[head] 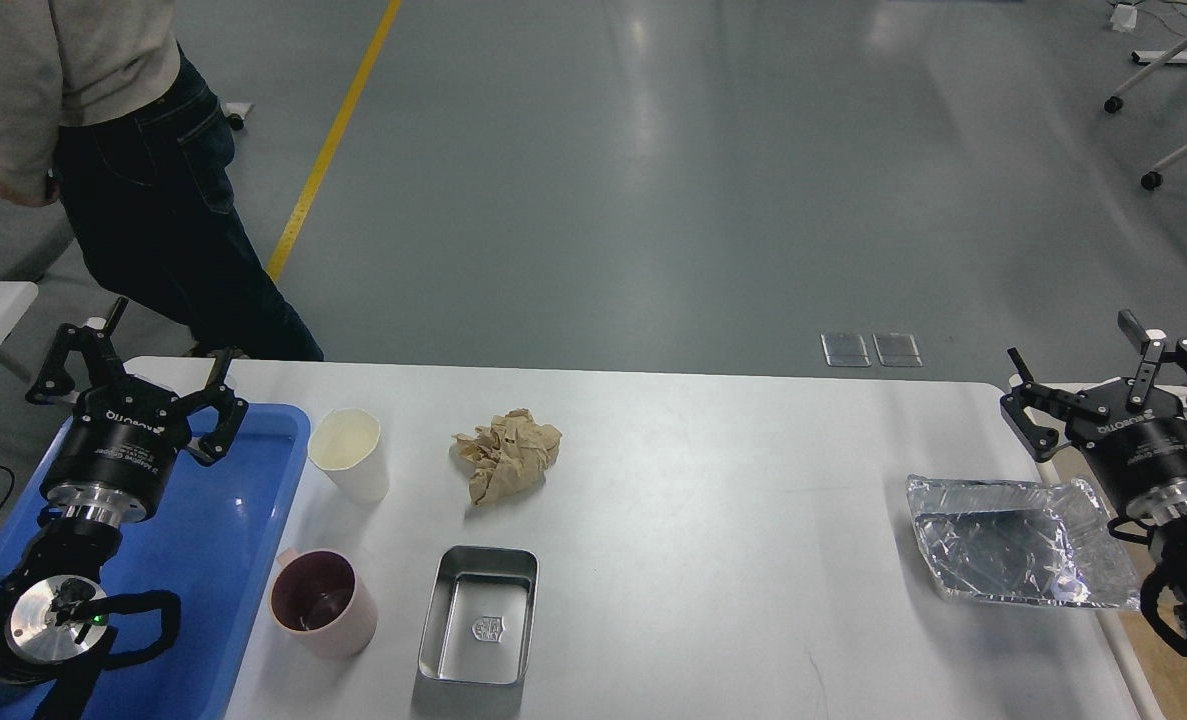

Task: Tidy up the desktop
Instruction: 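Move the left gripper down toward the pink mug near the tray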

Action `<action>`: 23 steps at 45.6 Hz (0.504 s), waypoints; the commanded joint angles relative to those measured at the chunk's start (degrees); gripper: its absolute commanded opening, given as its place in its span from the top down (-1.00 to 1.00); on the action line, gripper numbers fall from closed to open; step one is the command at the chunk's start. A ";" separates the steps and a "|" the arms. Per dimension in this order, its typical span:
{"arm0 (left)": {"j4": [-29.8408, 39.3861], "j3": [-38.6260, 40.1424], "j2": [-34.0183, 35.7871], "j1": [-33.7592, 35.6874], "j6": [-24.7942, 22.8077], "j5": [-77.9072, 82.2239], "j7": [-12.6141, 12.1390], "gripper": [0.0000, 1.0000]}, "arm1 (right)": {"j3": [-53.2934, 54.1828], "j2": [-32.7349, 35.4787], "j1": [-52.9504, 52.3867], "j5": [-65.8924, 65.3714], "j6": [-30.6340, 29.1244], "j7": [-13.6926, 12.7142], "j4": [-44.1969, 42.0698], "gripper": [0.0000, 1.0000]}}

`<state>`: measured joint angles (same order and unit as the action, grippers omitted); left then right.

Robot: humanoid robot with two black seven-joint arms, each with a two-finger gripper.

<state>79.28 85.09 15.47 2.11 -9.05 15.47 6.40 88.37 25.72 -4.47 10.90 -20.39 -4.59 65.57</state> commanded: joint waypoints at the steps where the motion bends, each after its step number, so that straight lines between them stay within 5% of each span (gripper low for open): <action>1: 0.00 -0.27 0.00 0.09 -0.09 0.09 -0.16 -0.93 | 0.04 0.03 -0.01 0.00 -0.01 0.02 -0.09 -1.00; 23: -0.09 -0.54 -0.09 0.87 0.44 -0.09 0.36 -0.93 | 0.13 -0.14 -0.27 -0.09 1.05 0.11 -1.93 -1.00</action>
<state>79.28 84.69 15.45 2.49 -9.10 15.40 6.70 88.76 25.63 -4.65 10.90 -20.18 -4.49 64.09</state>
